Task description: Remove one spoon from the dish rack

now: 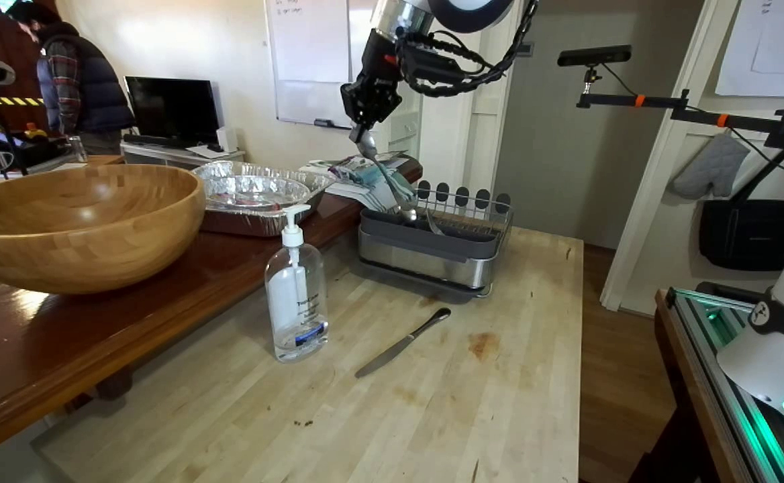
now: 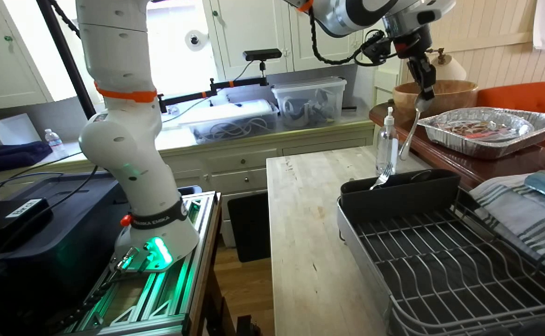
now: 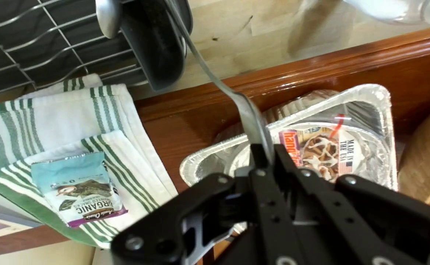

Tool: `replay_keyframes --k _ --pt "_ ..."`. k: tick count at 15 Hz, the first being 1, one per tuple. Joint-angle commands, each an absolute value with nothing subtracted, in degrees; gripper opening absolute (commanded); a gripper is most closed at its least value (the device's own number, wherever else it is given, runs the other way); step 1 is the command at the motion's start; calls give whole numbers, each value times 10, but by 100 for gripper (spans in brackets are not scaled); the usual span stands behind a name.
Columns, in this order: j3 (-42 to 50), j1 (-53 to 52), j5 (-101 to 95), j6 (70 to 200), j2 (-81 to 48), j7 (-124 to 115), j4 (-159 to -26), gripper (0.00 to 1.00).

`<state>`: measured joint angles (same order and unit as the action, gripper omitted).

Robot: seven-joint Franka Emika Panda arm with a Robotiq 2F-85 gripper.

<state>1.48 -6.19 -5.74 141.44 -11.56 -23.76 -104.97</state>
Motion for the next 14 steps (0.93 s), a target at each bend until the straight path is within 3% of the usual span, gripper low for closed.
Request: replay_keyframes --k 1,14 --pt "0 -70 -71 1408 -84 -215 -1083 2" --pt "-57 -104 -74 1337 -122 -132 -1091 2"
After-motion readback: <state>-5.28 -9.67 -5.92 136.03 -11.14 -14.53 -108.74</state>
